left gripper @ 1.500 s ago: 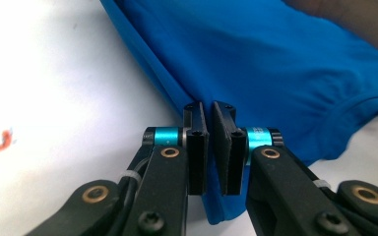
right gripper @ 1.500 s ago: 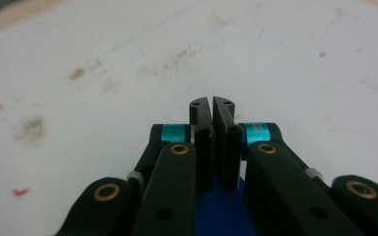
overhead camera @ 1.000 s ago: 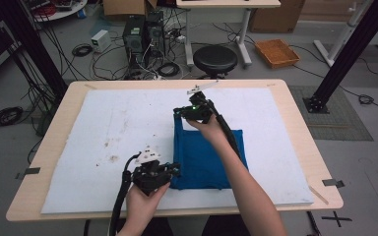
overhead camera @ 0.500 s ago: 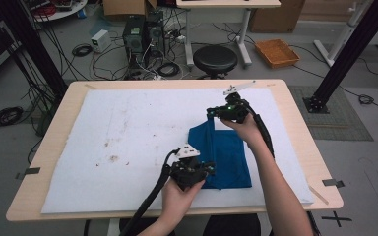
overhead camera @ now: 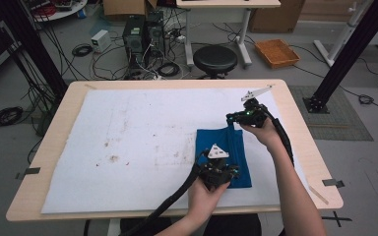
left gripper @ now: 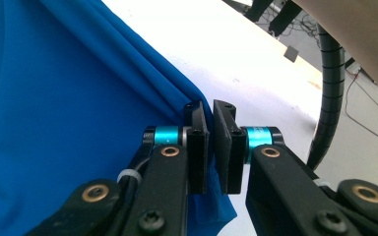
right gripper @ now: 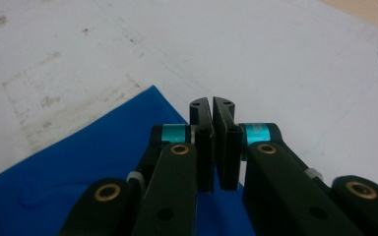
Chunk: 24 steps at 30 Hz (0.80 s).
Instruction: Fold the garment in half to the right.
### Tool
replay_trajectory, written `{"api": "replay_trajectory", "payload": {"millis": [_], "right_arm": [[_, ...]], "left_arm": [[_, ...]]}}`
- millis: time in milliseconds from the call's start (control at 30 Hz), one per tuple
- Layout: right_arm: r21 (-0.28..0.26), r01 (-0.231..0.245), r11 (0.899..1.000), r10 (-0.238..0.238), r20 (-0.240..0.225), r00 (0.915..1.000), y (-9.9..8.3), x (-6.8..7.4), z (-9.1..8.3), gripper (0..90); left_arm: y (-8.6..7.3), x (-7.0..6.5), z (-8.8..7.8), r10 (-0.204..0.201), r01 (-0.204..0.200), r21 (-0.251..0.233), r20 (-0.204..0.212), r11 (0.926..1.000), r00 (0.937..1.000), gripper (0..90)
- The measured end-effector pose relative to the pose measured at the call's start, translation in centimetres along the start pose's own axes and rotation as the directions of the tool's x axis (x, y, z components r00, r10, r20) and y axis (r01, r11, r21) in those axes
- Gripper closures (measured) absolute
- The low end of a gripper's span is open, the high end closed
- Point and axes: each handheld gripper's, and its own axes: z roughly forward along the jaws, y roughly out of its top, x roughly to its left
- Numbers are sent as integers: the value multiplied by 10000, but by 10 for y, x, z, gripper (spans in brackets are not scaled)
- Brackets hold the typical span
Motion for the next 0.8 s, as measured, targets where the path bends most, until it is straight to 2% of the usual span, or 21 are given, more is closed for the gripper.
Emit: {"api": "replay_trajectory", "payload": {"millis": [167,233,300,367,400,467,500,567,667,700,733,767,800], "right_arm": [[414,-74,9991,61,324,9995,-10,-9,-1,882],[545,-60,9985,30,545,9985,-11,-10,-1,881],[703,-51,9975,-11,873,9962,-12,-10,1,877],[841,-97,9964,-11,1270,9919,-12,-9,3,860],[963,-179,9952,30,1530,9882,-12,-9,3,812],[1047,-434,9936,209,2071,9781,-12,-8,3,801],[1022,-407,9939,182,2122,9771,-13,-8,2,772],[914,-631,9938,373,2605,9648,-13,-6,-2,734],[664,-889,9938,656,2953,9531,-13,2,-14,705],[442,-870,9952,700,2983,9519,-14,6,-17,706],[1,-865,9963,826,2933,9524,-18,11,-22,705],[-309,-1007,9944,1053,2802,9542,-23,18,-28,705],[-400,-1102,9931,1170,2819,9523,-28,24,-32,705]], "left_arm": [[1,-4,11,131,-131,88,-45,9999,9999,841],[1,-5,15,190,-189,-13,66,9998,9998,830],[1,-6,17,165,-159,-175,345,9997,9993,772],[1,-8,19,297,-281,-253,643,9993,9975,669],[1,-9,20,357,-336,-309,694,9990,9970,632],[0,-10,18,480,-452,-372,777,9983,9958,593],[-1,-9,17,491,-460,-377,844,9982,9952,569],[0,-8,11,633,-601,-395,857,9974,9943,557],[2,-6,-3,909,-865,-631,701,9943,9934,537],[3,-4,-10,1017,-971,-698,658,9928,9926,534],[3,-1,-18,1086,-1038,-788,588,9915,9923,525],[4,2,-26,1131,-1085,-834,518,9906,9922,524],[4,4,-32,1166,-1125,-861,440,9899,9922,522]]}}
